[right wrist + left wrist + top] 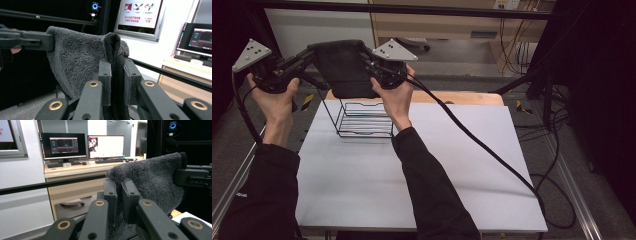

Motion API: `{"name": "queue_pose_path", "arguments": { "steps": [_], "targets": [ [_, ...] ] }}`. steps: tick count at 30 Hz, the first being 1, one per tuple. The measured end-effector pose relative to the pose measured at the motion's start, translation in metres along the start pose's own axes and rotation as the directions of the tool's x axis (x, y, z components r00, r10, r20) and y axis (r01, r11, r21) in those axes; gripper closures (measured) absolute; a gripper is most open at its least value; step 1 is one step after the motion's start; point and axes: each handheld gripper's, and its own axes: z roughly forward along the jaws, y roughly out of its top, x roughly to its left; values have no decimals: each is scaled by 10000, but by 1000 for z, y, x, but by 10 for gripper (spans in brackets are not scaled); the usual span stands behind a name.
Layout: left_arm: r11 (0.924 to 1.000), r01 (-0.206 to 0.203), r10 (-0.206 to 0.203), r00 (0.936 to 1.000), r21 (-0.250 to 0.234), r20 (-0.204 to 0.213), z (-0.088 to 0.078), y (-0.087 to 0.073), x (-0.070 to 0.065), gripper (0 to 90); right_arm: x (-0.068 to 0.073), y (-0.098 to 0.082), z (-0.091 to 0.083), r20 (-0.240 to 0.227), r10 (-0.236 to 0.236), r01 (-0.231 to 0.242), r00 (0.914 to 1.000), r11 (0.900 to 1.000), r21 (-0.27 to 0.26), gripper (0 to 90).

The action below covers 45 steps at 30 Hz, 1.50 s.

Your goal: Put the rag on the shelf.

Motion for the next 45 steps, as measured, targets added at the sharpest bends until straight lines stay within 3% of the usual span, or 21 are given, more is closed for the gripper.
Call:
{"name": "queue_pose_path", "arguments": {
  "steps": [8,18,26,28,37,45],
  "targets": [
    [10000,-54,54,9999,-45,118,-14,-17,-6,832,11,-10,-10,-204,-188,191,9996,9997,122,793],
    [10000,-19,18,9999,56,165,-18,-32,-6,832,14,-19,-12,-261,-361,369,9990,9989,305,792],
    [9994,-52,46,9998,355,171,-23,-45,-8,830,18,-30,-15,-442,-272,295,9986,9982,513,790],
    [9986,105,-116,9997,518,209,-22,-47,-8,828,19,-32,-16,-480,-198,228,9987,9977,635,788],
    [9872,698,-756,9965,1433,355,-24,-55,-6,809,24,-36,-19,-720,103,0,9974,9898,1423,765],
    [9684,451,-560,9977,2451,374,-29,-61,-8,769,26,-40,-27,-777,176,-17,9968,9799,1995,703]
  ]
}}
